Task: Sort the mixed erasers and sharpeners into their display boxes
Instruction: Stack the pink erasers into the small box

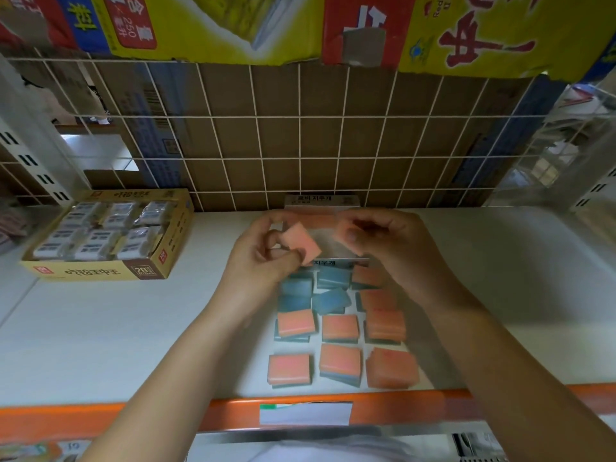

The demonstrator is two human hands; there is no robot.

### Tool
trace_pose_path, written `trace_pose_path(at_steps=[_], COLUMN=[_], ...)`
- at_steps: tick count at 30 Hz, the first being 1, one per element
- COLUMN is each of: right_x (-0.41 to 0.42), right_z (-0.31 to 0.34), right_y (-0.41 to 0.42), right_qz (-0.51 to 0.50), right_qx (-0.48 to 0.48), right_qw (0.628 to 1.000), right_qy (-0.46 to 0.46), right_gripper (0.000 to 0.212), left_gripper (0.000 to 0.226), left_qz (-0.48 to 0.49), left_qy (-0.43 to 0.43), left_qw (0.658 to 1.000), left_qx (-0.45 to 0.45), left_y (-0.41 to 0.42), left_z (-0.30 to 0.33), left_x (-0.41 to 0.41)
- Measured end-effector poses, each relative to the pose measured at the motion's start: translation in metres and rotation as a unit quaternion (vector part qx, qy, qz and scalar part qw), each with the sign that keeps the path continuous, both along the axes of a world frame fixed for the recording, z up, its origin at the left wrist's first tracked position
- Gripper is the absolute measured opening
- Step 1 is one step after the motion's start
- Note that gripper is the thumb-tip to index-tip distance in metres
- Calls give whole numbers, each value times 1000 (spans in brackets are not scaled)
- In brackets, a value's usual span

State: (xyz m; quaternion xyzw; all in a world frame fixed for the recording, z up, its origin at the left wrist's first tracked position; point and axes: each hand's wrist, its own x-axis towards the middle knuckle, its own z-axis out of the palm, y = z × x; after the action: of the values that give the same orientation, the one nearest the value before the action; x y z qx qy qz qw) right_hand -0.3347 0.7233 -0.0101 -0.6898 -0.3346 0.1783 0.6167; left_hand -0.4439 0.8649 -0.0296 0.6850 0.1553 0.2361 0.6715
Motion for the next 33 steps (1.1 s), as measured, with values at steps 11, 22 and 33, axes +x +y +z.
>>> trace_pose_path(at_steps=[11,22,33], right_x=[69,91,91], right_z=[-36,-57,-60], right_y=[45,60,63], right_qz=[-84,-87,-149], right_qx=[-224,-303,-330], right_qw=[940,902,865], right_qy=[-241,-295,-348], right_gripper=[10,19,22], left_gripper=[8,2,22], left_qz=[183,235,219], left_qy=[129,274,316], left_qw=[963,920,883], left_qx=[150,156,267], left_y=[33,32,35], left_z=[-36,-37,-40], left_x=[62,74,86])
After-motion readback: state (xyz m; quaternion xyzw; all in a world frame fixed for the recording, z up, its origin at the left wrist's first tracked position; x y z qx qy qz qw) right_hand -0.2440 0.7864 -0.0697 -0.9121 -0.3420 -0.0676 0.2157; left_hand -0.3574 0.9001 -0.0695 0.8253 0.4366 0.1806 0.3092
